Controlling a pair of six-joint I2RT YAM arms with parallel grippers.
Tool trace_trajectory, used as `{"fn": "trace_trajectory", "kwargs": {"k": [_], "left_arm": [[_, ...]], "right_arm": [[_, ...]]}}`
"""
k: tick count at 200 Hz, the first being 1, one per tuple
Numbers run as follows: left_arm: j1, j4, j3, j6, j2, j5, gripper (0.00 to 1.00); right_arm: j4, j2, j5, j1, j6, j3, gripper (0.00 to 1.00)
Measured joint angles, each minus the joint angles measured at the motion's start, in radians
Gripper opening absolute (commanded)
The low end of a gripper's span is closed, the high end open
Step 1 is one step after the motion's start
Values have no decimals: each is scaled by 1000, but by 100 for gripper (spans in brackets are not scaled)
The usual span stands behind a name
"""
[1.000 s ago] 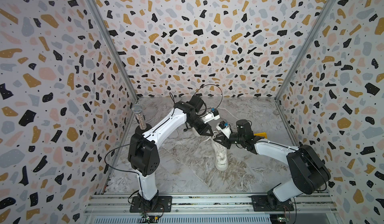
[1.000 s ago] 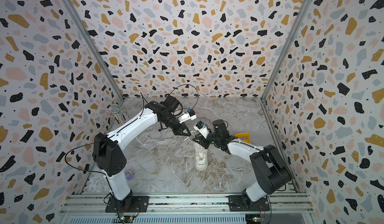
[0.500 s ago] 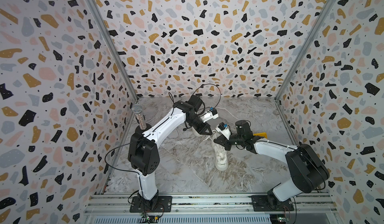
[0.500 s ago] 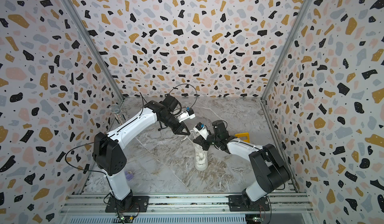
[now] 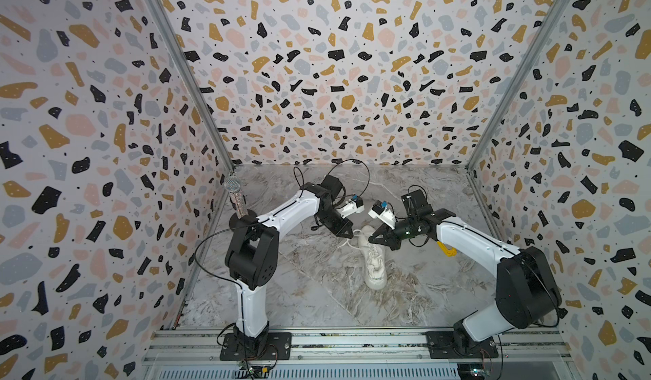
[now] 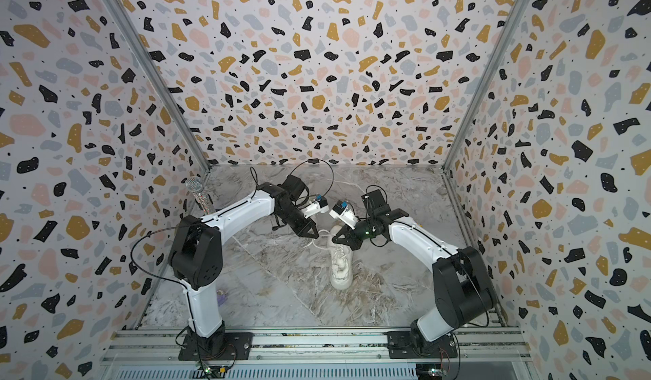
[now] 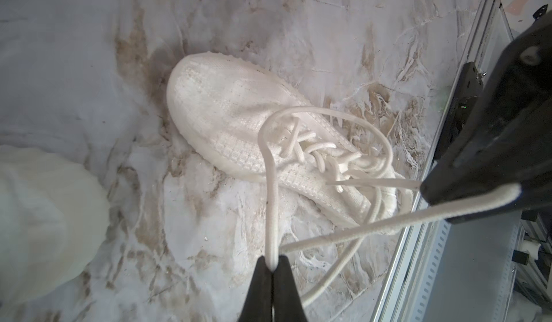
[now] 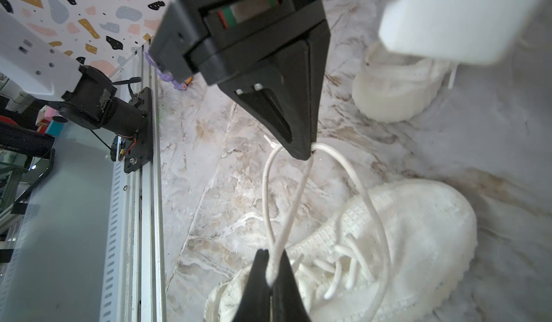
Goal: Tie the shoes
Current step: Cross the shoelace with the shoelace, then tie the shoelace on the shoe.
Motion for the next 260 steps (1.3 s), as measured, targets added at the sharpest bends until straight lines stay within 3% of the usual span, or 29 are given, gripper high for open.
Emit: {"fn": "trace_trajectory", "kwargs": {"k": [42,59,147,198,242,260], "left_arm": [[3,55,0,-42,98,15,0],[3,66,1,-52,121,24,4],[9,74,1,-53,130,8,39],[44,77,-39,-24,61,5,52],[59,123,-165,14,-35,18,56],[57,181,-248,12,-71,27,52]], "right_arm": [[-47,135,66,-7,4,83,0],[-50,158,79,-7,6,98,0],[-54,166,100,-7,9,106,0],[-53,166,100,-8,9,107,0],[-53,166,100,-8,10,108,0],[-53,166,100,-8,12,108,0]]}}
